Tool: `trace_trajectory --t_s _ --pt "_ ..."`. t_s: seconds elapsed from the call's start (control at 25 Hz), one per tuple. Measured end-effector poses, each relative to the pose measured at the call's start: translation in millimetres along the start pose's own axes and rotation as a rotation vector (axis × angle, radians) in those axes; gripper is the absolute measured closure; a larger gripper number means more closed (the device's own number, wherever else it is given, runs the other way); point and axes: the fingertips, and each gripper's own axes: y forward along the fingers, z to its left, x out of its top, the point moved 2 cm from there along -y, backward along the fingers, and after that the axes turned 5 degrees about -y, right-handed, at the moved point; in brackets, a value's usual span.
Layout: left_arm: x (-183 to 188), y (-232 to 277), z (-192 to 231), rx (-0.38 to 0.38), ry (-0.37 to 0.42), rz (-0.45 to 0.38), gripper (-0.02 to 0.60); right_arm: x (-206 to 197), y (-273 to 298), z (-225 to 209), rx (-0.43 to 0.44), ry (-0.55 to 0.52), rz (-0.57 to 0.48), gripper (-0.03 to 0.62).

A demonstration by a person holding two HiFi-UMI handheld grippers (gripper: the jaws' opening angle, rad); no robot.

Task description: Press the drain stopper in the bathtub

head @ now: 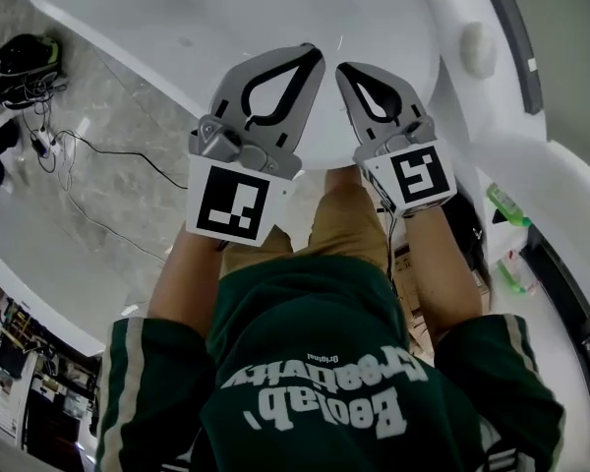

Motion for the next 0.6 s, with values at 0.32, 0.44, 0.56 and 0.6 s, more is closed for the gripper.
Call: trace_trajectory --t_s 0.32,0.44,0.56,0.6 --pt "-92 26 16 0.018 -0.066 0.056 0.572 -113 62 -5 0.027 -0.04 0.183 0.585" --pt "-125 35 18 0.024 -0.083 0.073 0.572 -152 85 -6 0.045 -0.062 0.221 0.585" --pt "-155 46 19 0.03 -0.104 0.085 0.572 -182 104 -10 0.056 -0.055 0.246 0.585" --pt "-165 50 21 0.033 -0.112 0.09 0.572 -191 109 -13 0.054 -0.05 0.254 0.585"
